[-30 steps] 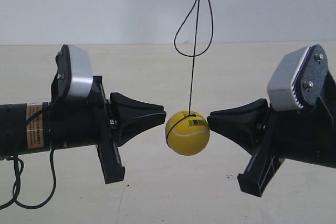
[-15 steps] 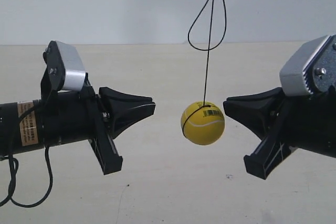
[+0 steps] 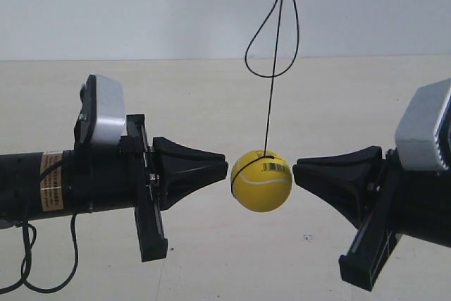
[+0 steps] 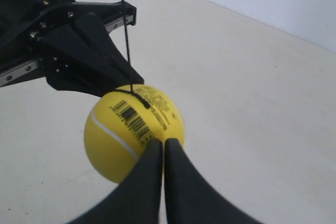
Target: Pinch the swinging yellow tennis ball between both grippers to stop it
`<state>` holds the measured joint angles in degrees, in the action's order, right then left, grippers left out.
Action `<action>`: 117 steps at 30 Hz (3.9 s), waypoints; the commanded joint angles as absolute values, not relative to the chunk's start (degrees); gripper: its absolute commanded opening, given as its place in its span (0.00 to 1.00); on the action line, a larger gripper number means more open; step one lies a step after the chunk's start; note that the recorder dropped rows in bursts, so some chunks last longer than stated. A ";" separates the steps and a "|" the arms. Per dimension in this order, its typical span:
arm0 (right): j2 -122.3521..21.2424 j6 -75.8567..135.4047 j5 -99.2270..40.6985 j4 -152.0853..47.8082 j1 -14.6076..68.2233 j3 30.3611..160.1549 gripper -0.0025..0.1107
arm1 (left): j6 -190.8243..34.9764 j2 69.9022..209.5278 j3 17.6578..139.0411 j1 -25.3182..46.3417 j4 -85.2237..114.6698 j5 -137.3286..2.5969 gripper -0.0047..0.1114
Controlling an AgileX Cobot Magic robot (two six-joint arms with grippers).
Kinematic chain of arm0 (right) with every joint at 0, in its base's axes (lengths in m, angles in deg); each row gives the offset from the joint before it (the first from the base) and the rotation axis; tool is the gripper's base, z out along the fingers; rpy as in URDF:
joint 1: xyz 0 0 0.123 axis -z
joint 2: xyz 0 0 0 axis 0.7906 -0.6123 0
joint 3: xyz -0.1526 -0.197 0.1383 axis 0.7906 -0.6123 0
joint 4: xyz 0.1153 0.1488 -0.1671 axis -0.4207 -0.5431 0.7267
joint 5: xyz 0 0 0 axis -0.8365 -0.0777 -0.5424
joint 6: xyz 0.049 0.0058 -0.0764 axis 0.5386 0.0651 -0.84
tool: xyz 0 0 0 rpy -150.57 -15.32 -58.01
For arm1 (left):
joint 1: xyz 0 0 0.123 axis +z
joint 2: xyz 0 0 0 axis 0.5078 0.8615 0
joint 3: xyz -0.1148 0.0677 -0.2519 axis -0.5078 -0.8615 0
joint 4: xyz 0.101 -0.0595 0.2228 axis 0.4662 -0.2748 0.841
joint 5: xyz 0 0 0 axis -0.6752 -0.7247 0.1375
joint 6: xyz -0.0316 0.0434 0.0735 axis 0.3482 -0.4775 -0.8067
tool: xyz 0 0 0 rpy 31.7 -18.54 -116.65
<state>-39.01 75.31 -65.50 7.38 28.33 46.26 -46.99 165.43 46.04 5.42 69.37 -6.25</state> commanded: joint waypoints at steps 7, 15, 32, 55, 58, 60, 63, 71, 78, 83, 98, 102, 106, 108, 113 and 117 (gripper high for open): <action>-38.67 75.58 -66.81 7.87 28.25 45.90 0.02 | -46.98 166.40 46.37 5.31 69.83 -3.80 0.08; -38.79 75.95 -68.54 8.26 28.25 45.90 0.02 | -47.15 166.41 46.37 5.31 69.83 -2.89 0.08; -43.40 72.42 -71.29 5.22 28.25 45.90 0.02 | -47.93 166.41 46.46 4.65 69.18 -1.39 0.08; -43.40 70.86 -70.86 5.22 28.25 45.90 0.02 | -47.99 166.41 46.46 4.65 69.41 -1.89 0.08; -43.40 70.86 -70.86 5.22 28.25 45.90 0.02 | -47.99 166.41 46.46 4.65 69.41 -1.89 0.08; -43.40 70.62 -70.86 5.22 28.25 45.90 0.02 | -47.99 166.41 46.46 4.65 69.41 -2.01 0.08; -43.40 70.37 -70.51 5.22 28.25 45.90 0.02 | -47.99 166.41 46.46 4.65 68.91 -2.80 0.08; -43.30 68.30 -67.52 1.15 28.25 45.90 0.02 | -48.28 166.09 46.46 4.65 67.97 -4.47 0.08; -43.30 62.71 -67.57 -5.83 28.25 45.90 0.02 | -49.33 166.09 46.46 4.65 64.52 -4.47 0.08; -43.41 62.04 -69.29 -6.83 28.25 45.90 0.02 | -50.15 166.09 46.46 4.65 63.77 -3.30 0.08; -43.41 65.07 -71.45 -3.79 28.25 45.90 0.02 | -50.02 168.38 46.46 4.65 64.65 2.60 0.08; -43.41 65.33 -71.45 -3.80 28.25 45.90 0.02 | -50.02 168.47 46.46 4.65 64.65 2.60 0.08; -43.41 65.46 -71.45 -3.68 28.25 45.90 0.02 | -50.02 168.47 46.46 4.65 64.79 2.60 0.08; -43.41 65.46 -71.45 -3.68 28.25 45.90 0.02 | -50.02 168.47 46.46 4.65 64.79 2.60 0.08; -43.41 65.04 -70.69 -3.68 28.25 45.90 0.02 | -50.02 168.47 46.46 4.65 65.06 2.60 0.08; -43.41 64.45 -68.88 -3.68 28.25 45.90 0.02 | -50.15 168.47 46.46 4.65 65.06 0.15 0.08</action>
